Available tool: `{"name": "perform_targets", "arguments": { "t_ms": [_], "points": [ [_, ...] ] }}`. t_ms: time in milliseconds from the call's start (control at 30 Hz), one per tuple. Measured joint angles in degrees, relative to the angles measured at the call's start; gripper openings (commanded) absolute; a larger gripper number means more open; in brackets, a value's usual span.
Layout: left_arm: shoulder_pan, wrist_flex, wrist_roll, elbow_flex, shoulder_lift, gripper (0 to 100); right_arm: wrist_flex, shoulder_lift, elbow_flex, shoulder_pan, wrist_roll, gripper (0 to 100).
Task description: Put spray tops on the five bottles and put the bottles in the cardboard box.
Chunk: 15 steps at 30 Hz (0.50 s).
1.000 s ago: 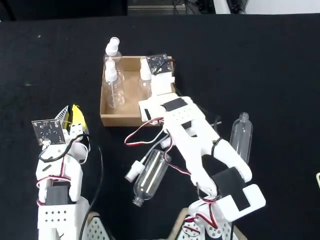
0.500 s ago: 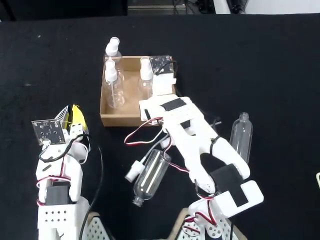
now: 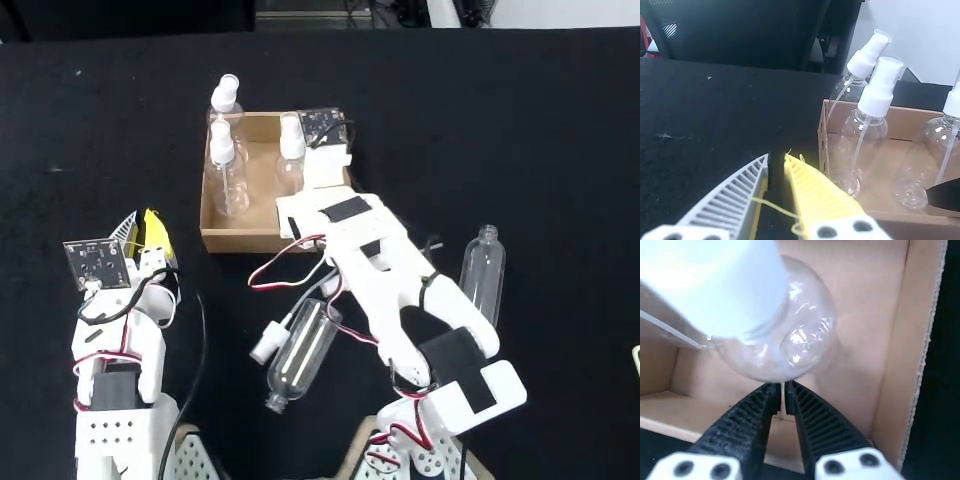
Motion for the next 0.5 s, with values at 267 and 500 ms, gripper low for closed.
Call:
{"name": "perform_targets", "arguments": {
  "t_ms": [267, 500],
  "points": [
    [0.0, 0.0, 0.0, 0.0, 0.0, 5, -0.35, 4.48, -0.26, 0.09, -0.53, 1.1],
    [0.0, 0.0, 0.0, 0.0, 0.0, 5, 0.62, 5.36, -2.2, 0.09, -0.53, 1.1]
  ]
}}
